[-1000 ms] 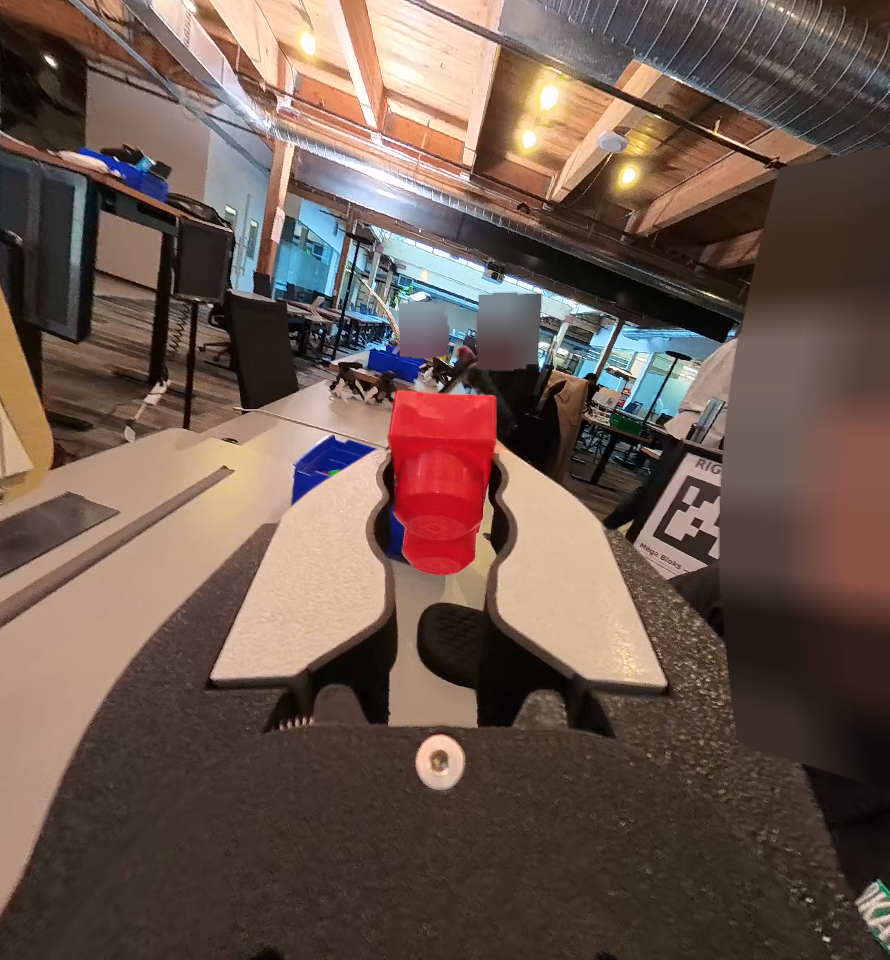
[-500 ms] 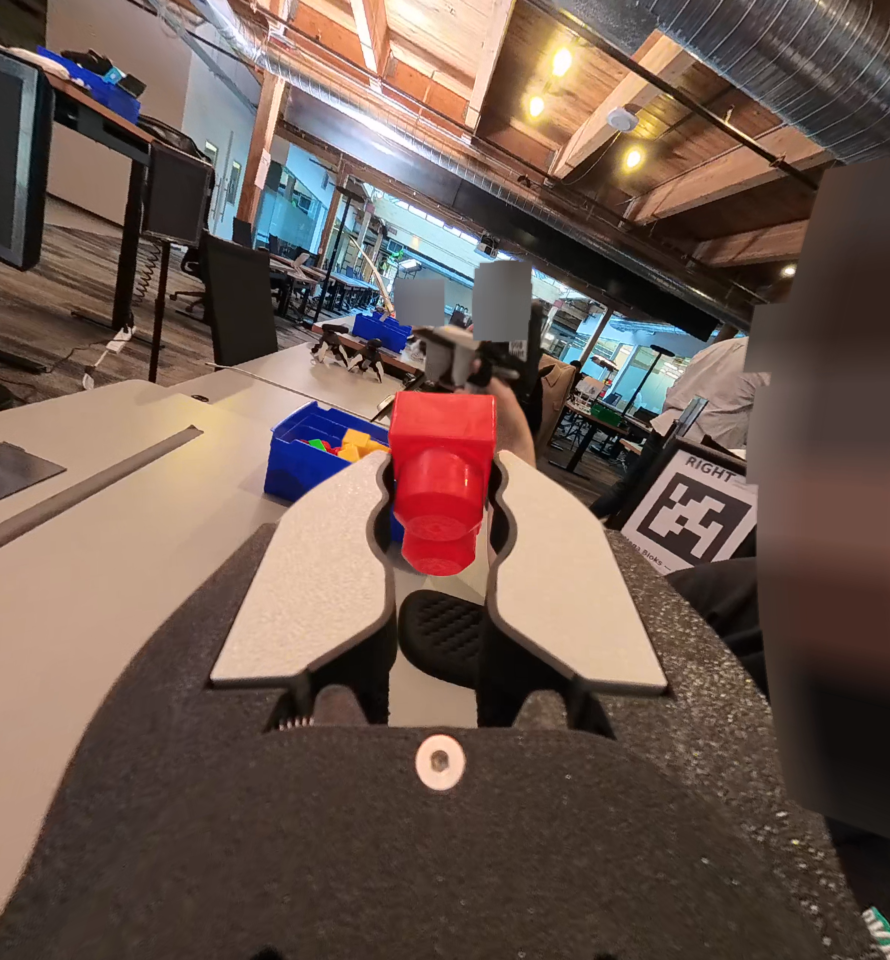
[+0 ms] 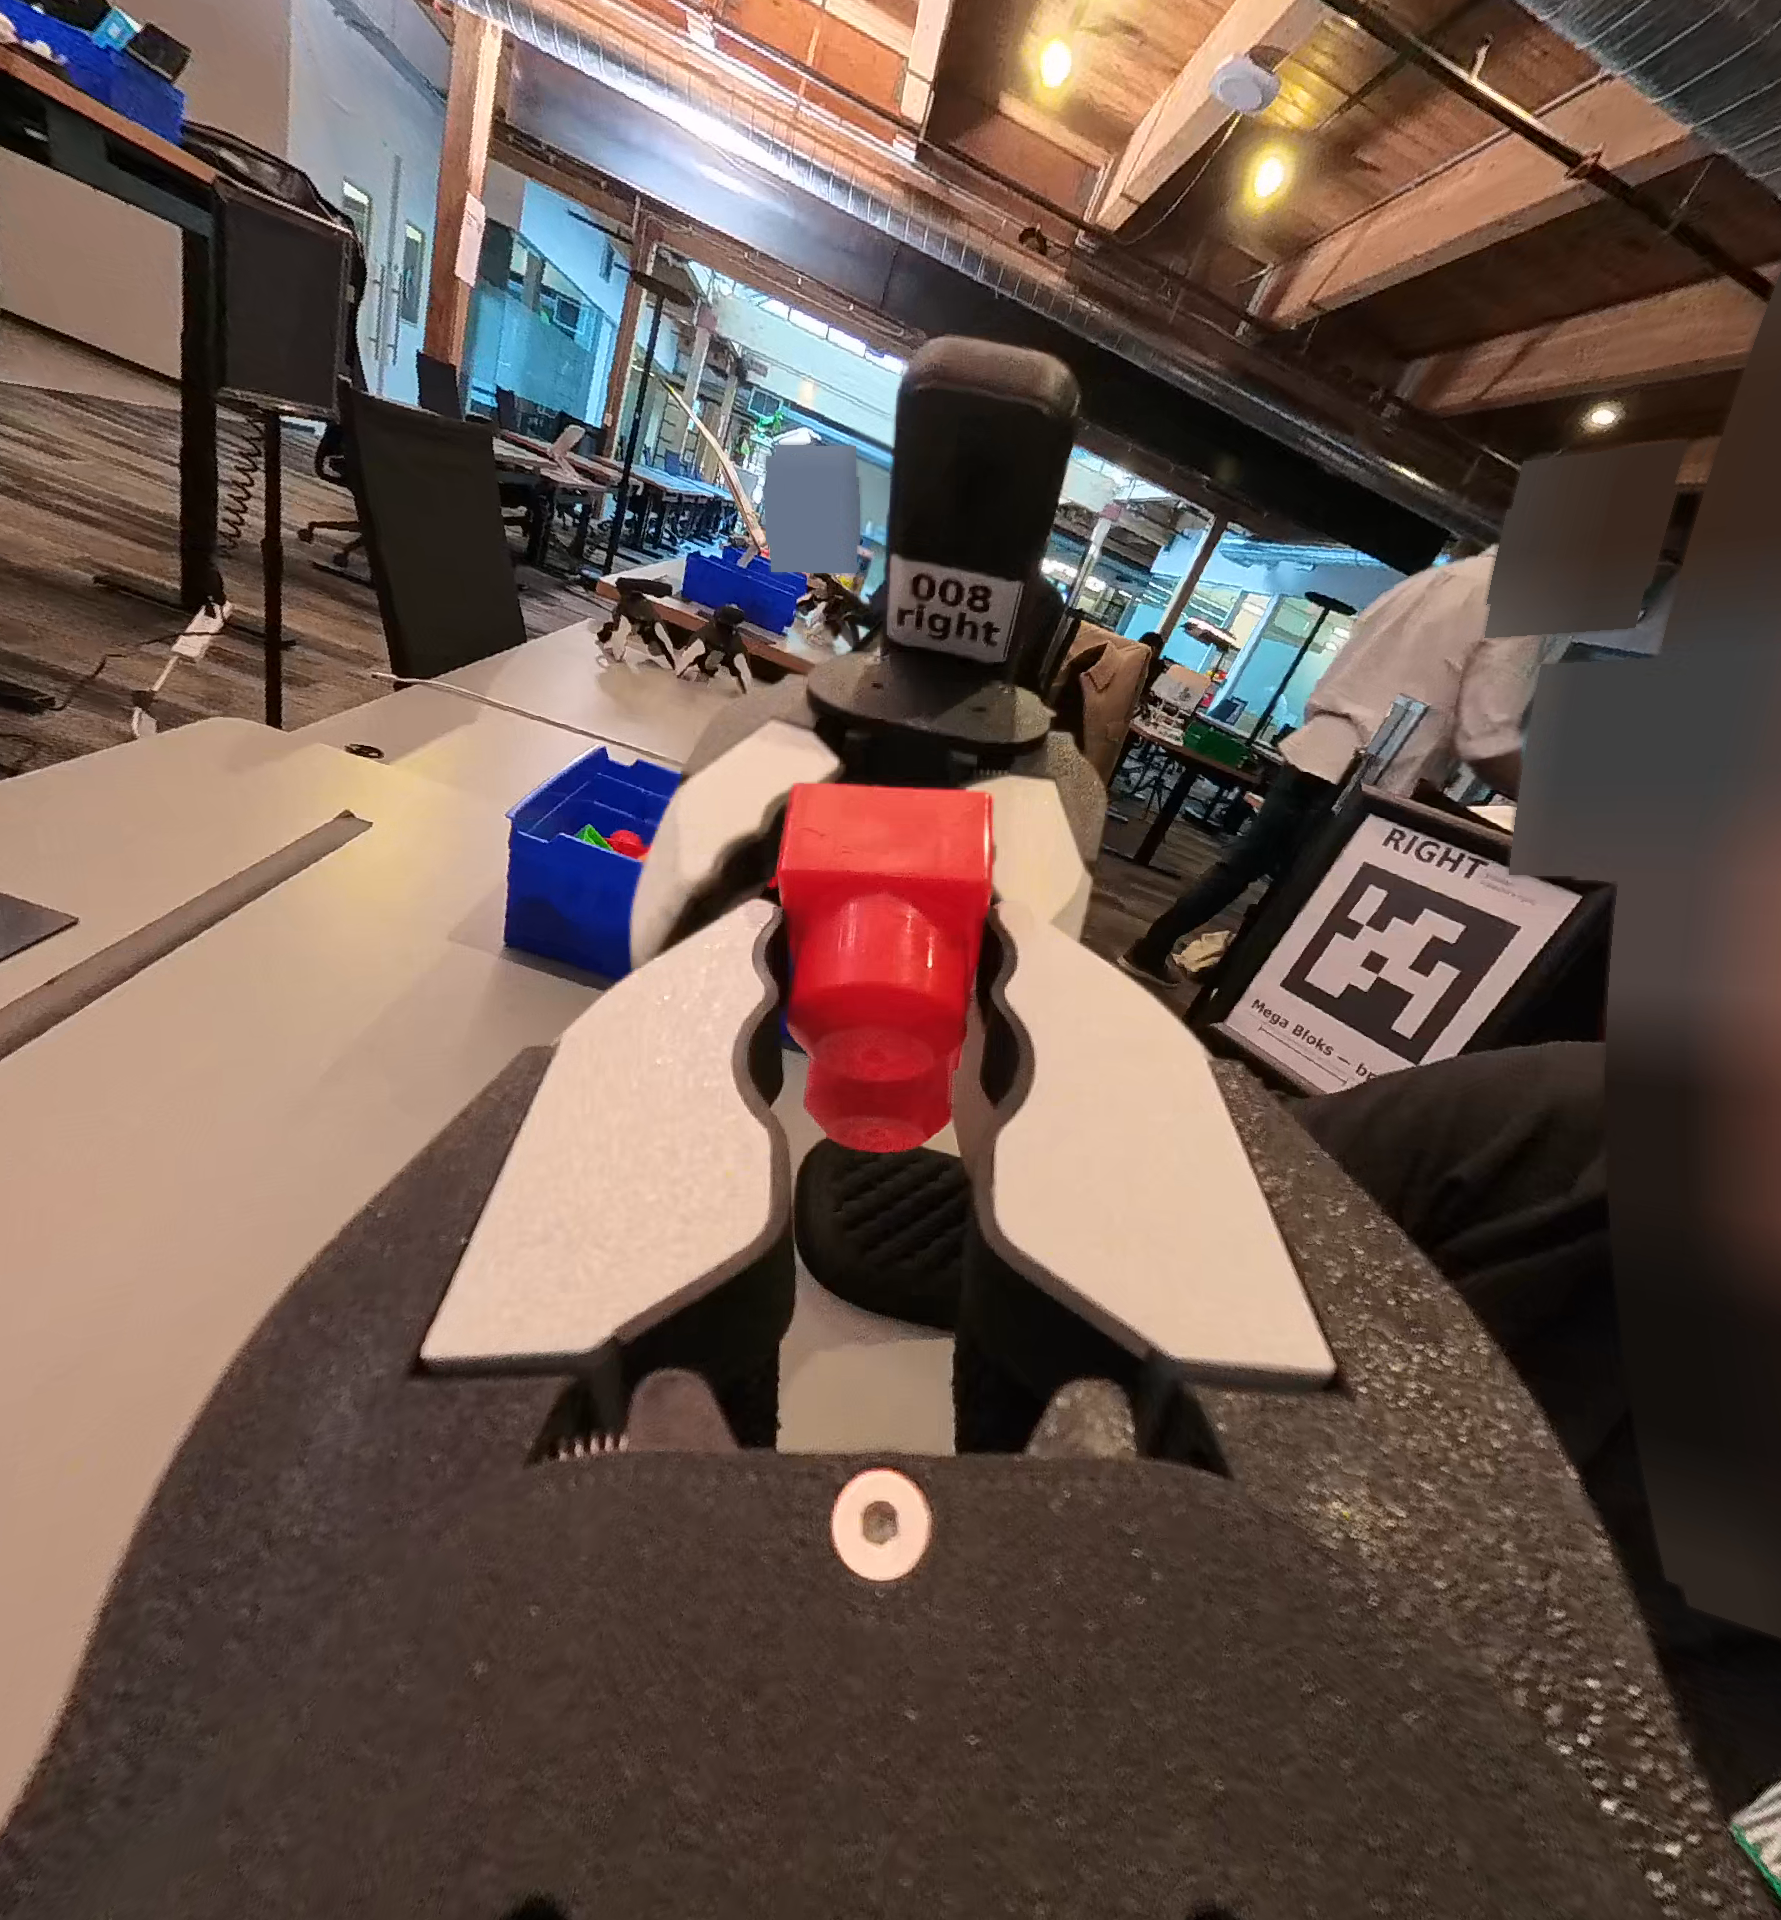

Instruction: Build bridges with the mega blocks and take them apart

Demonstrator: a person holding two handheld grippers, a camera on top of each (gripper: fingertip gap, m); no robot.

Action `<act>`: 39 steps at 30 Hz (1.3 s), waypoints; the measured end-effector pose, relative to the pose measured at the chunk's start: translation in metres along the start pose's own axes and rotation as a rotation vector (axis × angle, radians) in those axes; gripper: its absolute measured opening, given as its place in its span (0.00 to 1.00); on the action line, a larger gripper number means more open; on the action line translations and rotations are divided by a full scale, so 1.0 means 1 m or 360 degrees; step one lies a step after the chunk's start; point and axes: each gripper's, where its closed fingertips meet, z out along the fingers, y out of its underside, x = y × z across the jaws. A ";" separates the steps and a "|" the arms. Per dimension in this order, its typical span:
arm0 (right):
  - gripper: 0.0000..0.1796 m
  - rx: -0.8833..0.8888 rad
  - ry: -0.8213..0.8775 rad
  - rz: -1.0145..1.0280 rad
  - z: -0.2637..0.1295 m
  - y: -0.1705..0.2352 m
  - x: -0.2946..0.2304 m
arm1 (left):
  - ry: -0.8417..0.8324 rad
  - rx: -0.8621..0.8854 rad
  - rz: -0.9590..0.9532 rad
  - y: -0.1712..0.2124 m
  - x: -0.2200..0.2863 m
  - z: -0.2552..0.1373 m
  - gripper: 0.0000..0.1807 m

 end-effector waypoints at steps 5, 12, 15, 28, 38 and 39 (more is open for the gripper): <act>0.20 -0.0040 -0.0100 -0.0014 0.002 0.003 -0.010 | -0.0018 -0.0021 0.0025 0.002 -0.001 0.000 0.19; 0.20 -0.0073 0.0078 -0.0024 -0.057 0.005 0.016 | -0.0080 0.0100 0.0015 -0.013 -0.008 -0.019 0.18; 0.20 -0.0125 0.0752 -0.0005 -0.157 0.022 0.072 | -0.0088 0.0150 0.0029 -0.021 -0.007 -0.031 0.16; 0.20 -0.0126 0.1868 0.1132 -0.406 0.227 0.153 | -0.0074 0.0146 0.0026 -0.019 -0.007 -0.032 0.01; 0.31 0.0436 0.2043 0.0579 -0.425 0.119 0.118 | -0.0096 0.0039 0.0074 -0.015 0.007 -0.020 0.00; 0.31 0.0556 0.2021 0.0495 -0.427 0.103 0.107 | -0.0104 0.0027 0.0091 -0.017 0.014 -0.020 0.00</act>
